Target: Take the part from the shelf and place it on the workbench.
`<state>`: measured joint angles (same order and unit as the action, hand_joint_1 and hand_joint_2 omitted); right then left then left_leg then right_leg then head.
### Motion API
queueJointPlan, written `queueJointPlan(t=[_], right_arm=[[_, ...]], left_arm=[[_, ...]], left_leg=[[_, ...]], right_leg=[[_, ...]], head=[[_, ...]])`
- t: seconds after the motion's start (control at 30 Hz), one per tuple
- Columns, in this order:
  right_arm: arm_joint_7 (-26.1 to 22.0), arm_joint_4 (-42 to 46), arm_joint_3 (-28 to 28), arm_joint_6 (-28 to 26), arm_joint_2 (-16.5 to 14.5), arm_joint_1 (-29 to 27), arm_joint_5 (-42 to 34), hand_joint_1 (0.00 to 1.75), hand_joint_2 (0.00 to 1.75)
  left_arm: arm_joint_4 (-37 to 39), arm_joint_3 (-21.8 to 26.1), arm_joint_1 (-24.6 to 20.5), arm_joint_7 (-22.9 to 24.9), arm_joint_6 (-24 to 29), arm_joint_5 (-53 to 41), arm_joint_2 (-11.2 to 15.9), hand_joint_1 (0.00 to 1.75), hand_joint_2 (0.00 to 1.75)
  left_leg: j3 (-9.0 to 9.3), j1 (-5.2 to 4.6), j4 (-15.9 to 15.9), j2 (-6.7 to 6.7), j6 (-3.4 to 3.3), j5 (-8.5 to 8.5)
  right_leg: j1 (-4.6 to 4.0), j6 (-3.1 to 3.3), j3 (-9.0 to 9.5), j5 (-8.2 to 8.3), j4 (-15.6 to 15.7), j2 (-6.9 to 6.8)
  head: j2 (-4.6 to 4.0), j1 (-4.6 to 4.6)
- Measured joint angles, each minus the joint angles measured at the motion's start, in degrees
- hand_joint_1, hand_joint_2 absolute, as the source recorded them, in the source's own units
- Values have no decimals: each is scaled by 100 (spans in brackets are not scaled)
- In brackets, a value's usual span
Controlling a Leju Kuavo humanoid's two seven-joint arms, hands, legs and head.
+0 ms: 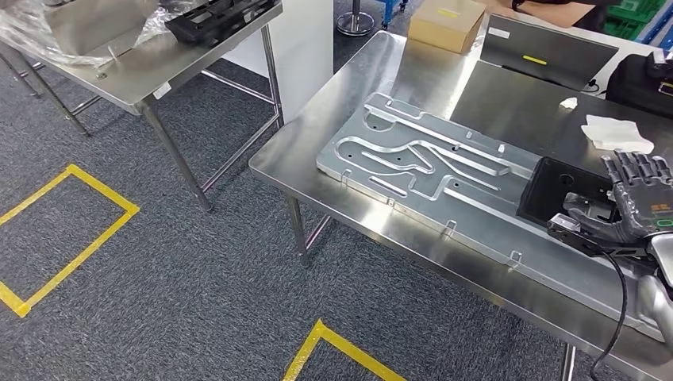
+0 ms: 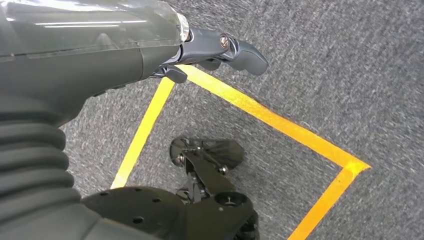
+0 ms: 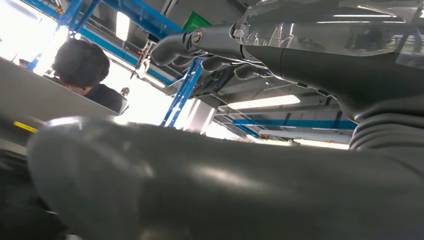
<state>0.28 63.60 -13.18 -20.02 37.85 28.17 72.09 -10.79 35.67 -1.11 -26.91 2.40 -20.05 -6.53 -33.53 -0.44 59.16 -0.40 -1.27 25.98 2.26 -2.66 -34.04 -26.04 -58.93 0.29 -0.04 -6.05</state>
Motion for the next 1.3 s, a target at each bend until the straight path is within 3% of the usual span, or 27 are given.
queueJointPlan(t=[0.03, 0.13, 0.2, 0.33, 0.4, 0.53, 0.6, 0.67, 0.7, 0.73, 0.77, 0.87, 0.93, 1.03, 1.1, 1.2, 1.23, 1.27, 1.3], right_arm=[[-14, 8, 38, -1, 9, -33, -23, 0, 0], [-62, 62, 187, 15, 53, -127, -91, 0, 0], [-105, 97, 255, 51, 65, -163, -108, 0, 0], [-174, 109, 306, 126, 64, -155, -76, 0, 0], [-184, 108, 308, 144, 62, -136, -53, 0, 0], [-198, 104, 311, 134, 48, -103, -22, 0, 0], [-204, 95, 312, 122, 47, -93, -14, 0, 0], [-204, 81, 312, 117, 46, -84, -12, 0, 0], [-204, 71, 312, 116, 43, -82, -9, 0, 0], [-205, 60, 312, 116, 38, -82, -5, 0, 0], [-210, 50, 312, 116, 32, -76, 2, 0, 0], [-224, 32, 311, 117, 14, 20, 30, 0, 0], [-229, 26, 308, 127, 7, 111, 62, 0, 0], [-237, 8, 302, 146, -13, 221, 90, 0, 0], [-240, -8, 294, 151, -30, 271, 81, 0, 0], [-251, -28, 279, 157, -33, 347, -2, 0, 0], [-256, -34, 274, 167, -20, 371, -52, 0, 0], [-261, -39, 270, 181, 6, 385, -107, 0, 0], [-263, -39, 268, 198, 46, 383, -165, 0, 0]], left_arm=[[0, 1, 1, -2, -18, 3, -7, 0, 0], [-1, 33, -1, -4, -90, 82, -28, 0, 0], [-1, 93, -1, 16, -126, 161, -31, 0, 0], [-1, 190, -6, 52, -178, 224, -31, 0, 0], [-1, 225, -6, 54, -181, 239, -31, 0, 0], [-1, 297, -9, 57, -190, 272, -21, 0, 0], [-1, 315, -15, 63, -197, 278, -22, 0, 0], [-1, 331, -15, 71, -202, 285, -23, 0, 0], [-1, 343, -13, 74, -204, 286, -23, 0, 0], [-1, 356, -12, 79, -208, 287, -24, 0, 0], [-1, 368, -11, 84, -211, 287, -25, 0, 0], [-1, 397, -13, 97, -218, 284, -27, 0, 0], [-1, 407, -12, 104, -218, 274, -29, 0, 0], [-1, 414, -3, 105, -216, 264, -28, 0, 0], [0, 417, 9, 102, -216, 258, -25, 0, 0], [0, 417, 13, 93, -222, 244, -28, 0, 0], [0, 417, 11, 86, -224, 234, -29, 0, 0], [0, 417, 9, 76, -224, 222, -29, 0, 0], [-1, 417, 6, 66, -224, 207, -29, 0, 0]], left_leg=[[16, 4, -47, -5, -2, -30], [48, 12, -156, -24, 7, -103], [46, 1, -158, -26, -33, -104], [36, -24, -154, -24, -96, -113], [25, -43, -145, -25, -120, -114], [19, -79, -183, -7, -263, -183], [26, -57, -286, 17, -332, -268], [-14, -77, -307, 25, -366, -316], [-46, -95, -299, 25, -367, -332], [-79, -112, -284, 25, -365, -346], [-115, -124, -259, 24, -358, -358], [-243, -139, -136, 19, -312, -378], [-304, -144, -76, 16, -248, -402], [-370, -147, -49, 3, -124, -449], [-488, -129, 197, -2, -29, -188], [-788, -18, 1251, 5, 113, 565], [-818, 20, 1521, 6, 148, 674], [-752, 52, 1598, 6, 175, 663], [-577, 79, 1446, 7, 191, 555]], right_leg=[[-1, 43, 23, 25, 49, -3], [-17, 332, 78, 68, 152, -21], [-15, 364, 93, 86, 176, -22], [5, 298, 108, 128, 231, -20], [16, 236, 114, 149, 257, -22], [72, -175, 135, 204, 343, -23], [63, -166, 1, -79, 14, -25], [34, -100, -309, -561, -778, -26], [20, -80, -451, -733, -1160, -25], [9, -63, -514, -799, -1383, -26], [2, -44, -458, -744, -1359, -26], [-20, 7, 178, -347, -339, -34], [-62, 35, 366, -249, 40, -34], [-66, 118, 290, -177, 89, -34], [-29, 191, 211, -83, 108, -48], [-24, 225, 52, 47, 105, -56], [-23, 215, -6, 92, 101, -55], [-21, 198, -60, 134, 94, -54], [-16, 176, -107, 169, 85, -54]], head=[[0, 2], [0, 9], [0, 10], [0, 9], [0, 10], [0, 9], [0, 10], [0, 10], [0, 10], [0, 10], [0, 10], [0, 10], [0, 10], [0, 10], [0, 9], [0, 8], [0, 8], [0, 8], [0, 8]])
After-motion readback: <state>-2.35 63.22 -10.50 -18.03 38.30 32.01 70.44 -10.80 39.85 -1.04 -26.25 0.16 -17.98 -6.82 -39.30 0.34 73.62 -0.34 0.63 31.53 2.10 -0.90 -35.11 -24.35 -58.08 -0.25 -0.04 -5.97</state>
